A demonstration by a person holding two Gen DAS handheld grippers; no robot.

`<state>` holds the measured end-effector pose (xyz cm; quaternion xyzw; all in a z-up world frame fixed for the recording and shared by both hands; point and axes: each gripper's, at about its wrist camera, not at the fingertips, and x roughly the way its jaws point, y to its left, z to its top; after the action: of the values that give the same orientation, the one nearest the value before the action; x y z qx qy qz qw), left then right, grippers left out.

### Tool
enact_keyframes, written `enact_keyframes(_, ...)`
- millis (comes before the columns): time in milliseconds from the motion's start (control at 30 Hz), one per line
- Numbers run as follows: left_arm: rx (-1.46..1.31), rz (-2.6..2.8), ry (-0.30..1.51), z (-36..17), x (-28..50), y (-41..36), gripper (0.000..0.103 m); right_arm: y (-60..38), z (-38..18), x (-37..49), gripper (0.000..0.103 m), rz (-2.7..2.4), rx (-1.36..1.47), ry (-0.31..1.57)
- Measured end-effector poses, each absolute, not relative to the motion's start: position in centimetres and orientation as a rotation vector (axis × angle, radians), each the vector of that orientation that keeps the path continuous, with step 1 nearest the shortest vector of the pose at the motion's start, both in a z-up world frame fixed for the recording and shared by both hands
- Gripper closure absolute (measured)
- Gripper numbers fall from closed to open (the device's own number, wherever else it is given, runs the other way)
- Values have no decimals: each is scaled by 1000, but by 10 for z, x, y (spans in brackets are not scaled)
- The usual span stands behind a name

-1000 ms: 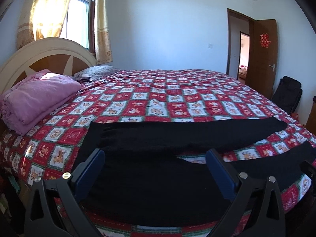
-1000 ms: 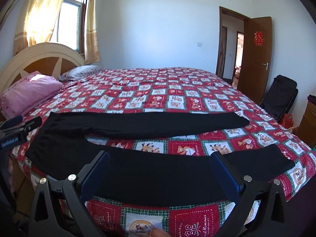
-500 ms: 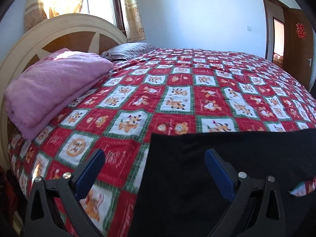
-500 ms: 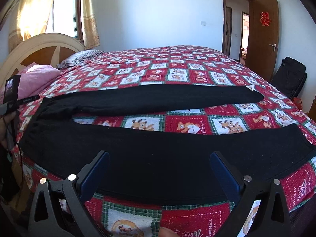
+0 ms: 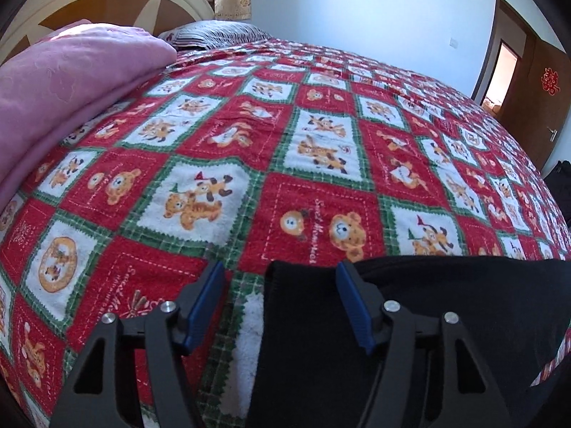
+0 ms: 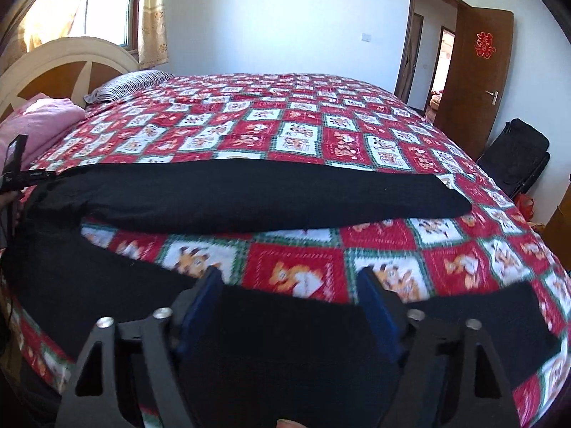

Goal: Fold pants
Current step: 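Lower both tools onto the black pants and close them on the fabric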

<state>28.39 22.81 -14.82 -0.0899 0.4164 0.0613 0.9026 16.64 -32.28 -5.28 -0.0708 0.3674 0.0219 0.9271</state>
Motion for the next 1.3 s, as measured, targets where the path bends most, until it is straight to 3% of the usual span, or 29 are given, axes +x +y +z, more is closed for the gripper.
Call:
enact_keyframes(33, -182, 121, 871, -148, 284, 226, 36, -327, -52, 174, 41, 37, -144, 756)
enact_keyframes(133, -184, 66, 864, -144, 285, 225, 55, -346, -46, 195, 42, 9, -107, 766)
enact_keyframes(500, -152, 45, 853, -146, 289, 222, 63, -397, -29, 244, 42, -96, -86, 761)
enact_keyframes(567, -179, 28, 839, -145, 287, 225, 76, -410, -30, 257, 42, -107, -70, 780)
enact_keyframes(667, -186, 5, 818, -144, 284, 225, 89, -439, -29, 283, 42, -137, -7, 820)
enact_keyframes(1133, -192, -6, 830, -149, 287, 223, 87, -538, -57, 396, 42, -258, 6, 959)
enact_keyframes(1300, -173, 27, 833, -149, 288, 222, 75, -546, -73, 422, 42, -223, 5, 1009)
